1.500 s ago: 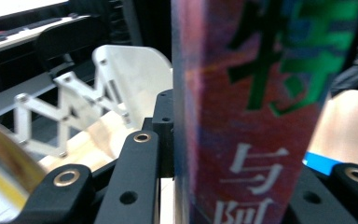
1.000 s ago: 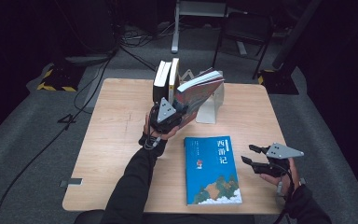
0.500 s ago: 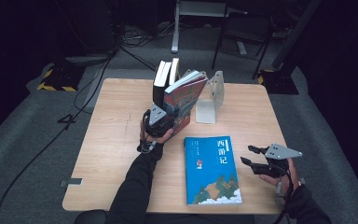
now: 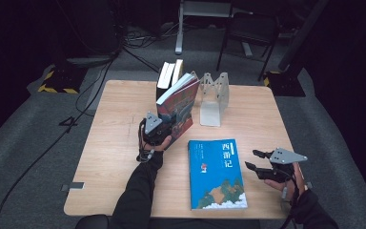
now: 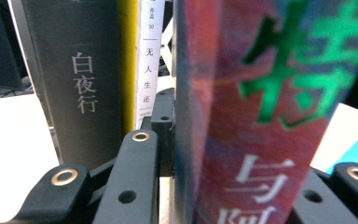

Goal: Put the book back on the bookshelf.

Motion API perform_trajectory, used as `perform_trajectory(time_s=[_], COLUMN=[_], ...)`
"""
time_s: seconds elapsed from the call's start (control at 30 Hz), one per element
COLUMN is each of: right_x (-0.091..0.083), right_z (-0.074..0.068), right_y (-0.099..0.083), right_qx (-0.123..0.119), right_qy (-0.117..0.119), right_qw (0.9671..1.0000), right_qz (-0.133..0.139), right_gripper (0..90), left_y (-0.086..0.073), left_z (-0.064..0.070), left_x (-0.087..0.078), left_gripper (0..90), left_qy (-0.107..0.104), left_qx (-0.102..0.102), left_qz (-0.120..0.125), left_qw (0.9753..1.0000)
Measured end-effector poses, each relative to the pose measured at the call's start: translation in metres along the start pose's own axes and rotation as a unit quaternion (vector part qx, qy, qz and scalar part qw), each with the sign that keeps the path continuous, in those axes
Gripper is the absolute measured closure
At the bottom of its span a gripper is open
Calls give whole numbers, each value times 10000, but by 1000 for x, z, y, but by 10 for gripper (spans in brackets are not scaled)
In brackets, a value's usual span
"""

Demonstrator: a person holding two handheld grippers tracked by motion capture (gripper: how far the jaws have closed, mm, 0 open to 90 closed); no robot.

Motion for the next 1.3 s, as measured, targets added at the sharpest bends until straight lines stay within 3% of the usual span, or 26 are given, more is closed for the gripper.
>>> perform_trajectory(time_s=[0.1,0.3,0.47,0.57,0.67,0.83,1.13,1.3], right_x=[0,-1,-3,-5,-6,-8,-6,-7], right_z=[-1,-3,-2,-1,-2,-2,-2,-1], right_y=[-1,-5,-7,-8,-9,-11,-12,-12], right_qx=[-17,-59,-37,-17,-25,-13,-25,-11], right_qy=[24,49,25,20,19,6,-1,9], right_qw=[10000,9999,9999,9999,9999,9999,9999,9999], right_qz=[-29,-122,-123,-111,-129,-135,-144,-133], right_gripper=[425,425,425,425,425,427,426,426], left_y=[-3,-12,-19,-21,-26,-27,-30,-31], left_z=[3,3,9,14,17,25,39,38], left_x=[-1,-7,-8,-7,-4,1,34,53], left_gripper=[723,712,704,701,681,699,721,734], left_qy=[41,150,284,328,381,406,621,760], left_qx=[58,-209,-420,-348,-501,-395,-347,-358], left_qz=[-114,-318,-547,-768,-1000,-1009,-895,-852], left_qw=[9999,9992,9972,9959,9930,9933,9934,9928])
Point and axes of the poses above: each handheld gripper's, and its own axes: x roughly forward along the jaws, y roughly out of its top, z roughly to its right, the point moved 1 cm from there along x, roughly forward along the jaws, and after that the axes turned 14 degrees about z, right-handed, at the moved point
